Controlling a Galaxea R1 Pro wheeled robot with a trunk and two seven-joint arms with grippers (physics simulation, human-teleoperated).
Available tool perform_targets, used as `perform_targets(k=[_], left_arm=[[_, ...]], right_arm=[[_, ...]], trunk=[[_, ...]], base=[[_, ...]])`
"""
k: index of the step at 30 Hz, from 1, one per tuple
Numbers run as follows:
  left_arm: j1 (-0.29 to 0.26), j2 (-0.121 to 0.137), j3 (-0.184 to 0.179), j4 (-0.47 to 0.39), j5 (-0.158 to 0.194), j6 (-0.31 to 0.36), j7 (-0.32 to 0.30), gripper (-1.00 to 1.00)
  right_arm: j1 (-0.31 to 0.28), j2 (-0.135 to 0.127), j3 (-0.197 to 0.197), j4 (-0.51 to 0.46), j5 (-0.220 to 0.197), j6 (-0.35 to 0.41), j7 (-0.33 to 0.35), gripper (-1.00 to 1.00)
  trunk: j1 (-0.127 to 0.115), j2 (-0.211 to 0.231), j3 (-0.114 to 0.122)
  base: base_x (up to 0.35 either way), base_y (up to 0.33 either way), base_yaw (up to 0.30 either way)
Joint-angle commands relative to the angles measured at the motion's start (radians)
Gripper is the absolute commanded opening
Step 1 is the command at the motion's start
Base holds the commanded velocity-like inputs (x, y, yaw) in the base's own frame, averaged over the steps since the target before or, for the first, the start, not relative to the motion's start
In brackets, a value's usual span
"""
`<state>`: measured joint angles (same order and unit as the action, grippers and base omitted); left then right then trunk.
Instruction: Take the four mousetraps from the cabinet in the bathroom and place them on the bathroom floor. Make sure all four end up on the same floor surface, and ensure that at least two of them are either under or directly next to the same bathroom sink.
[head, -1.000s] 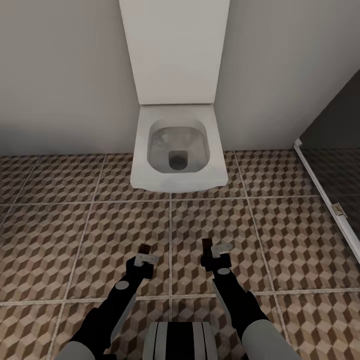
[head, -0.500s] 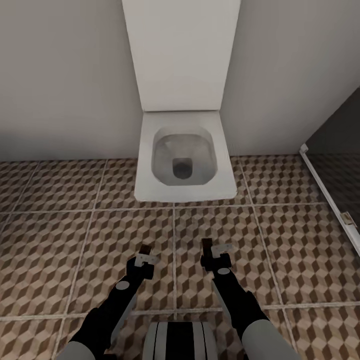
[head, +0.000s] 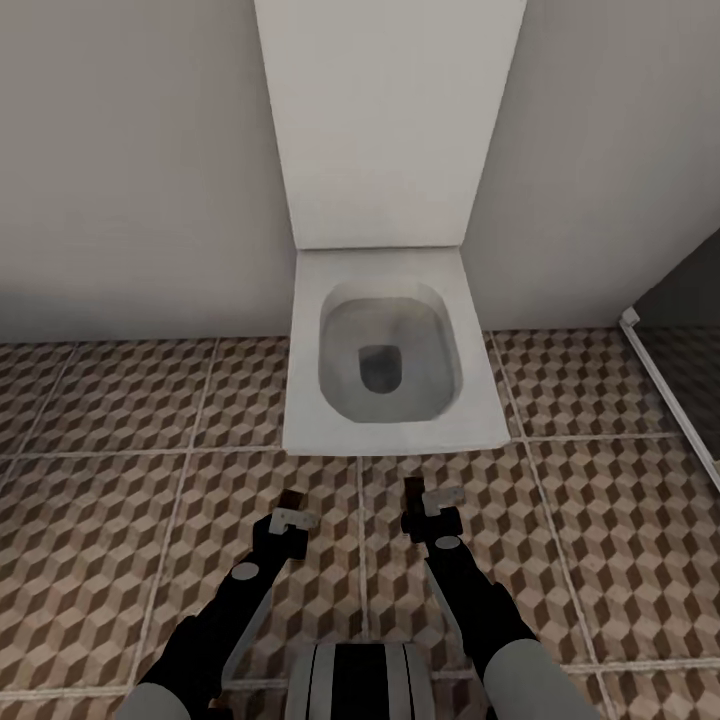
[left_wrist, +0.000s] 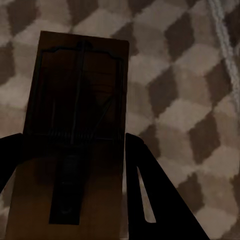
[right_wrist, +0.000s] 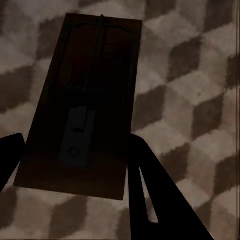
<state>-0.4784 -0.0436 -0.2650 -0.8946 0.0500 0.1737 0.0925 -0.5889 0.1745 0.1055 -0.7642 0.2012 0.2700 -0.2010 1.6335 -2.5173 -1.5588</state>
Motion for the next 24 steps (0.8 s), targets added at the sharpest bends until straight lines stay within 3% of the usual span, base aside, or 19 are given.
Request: perform_targets(k=[1, 18, 24], left_arm=[[0.0, 0.001, -0.004, 0.0, 0.002, 0.004, 0.008, -1.0], [0.0, 0.001, -0.011, 0.0, 0.002, 0.0, 0.007, -1.0], [0.0, 0.001, -0.011, 0.0, 0.002, 0.0, 0.008, -1.0]], right_arm=[[0.0, 0.0, 0.002, -0.002, 0.006, 0.008, -0.002, -1.0], [0.0, 0.0, 0.002, -0.001, 0.006, 0.008, -0.002, -1.0], [0.0, 0.0, 0.002, -0.001, 0.006, 0.008, -0.002, -1.0]], trunk=[[0.0, 0.0, -0.001], [0.0, 0.0, -0.001], [0.003, -0.002, -0.024]], base=[[0.21, -0.196, 0.0], [0.042, -0.041, 0.0], [0.0, 0.0, 0.0]])
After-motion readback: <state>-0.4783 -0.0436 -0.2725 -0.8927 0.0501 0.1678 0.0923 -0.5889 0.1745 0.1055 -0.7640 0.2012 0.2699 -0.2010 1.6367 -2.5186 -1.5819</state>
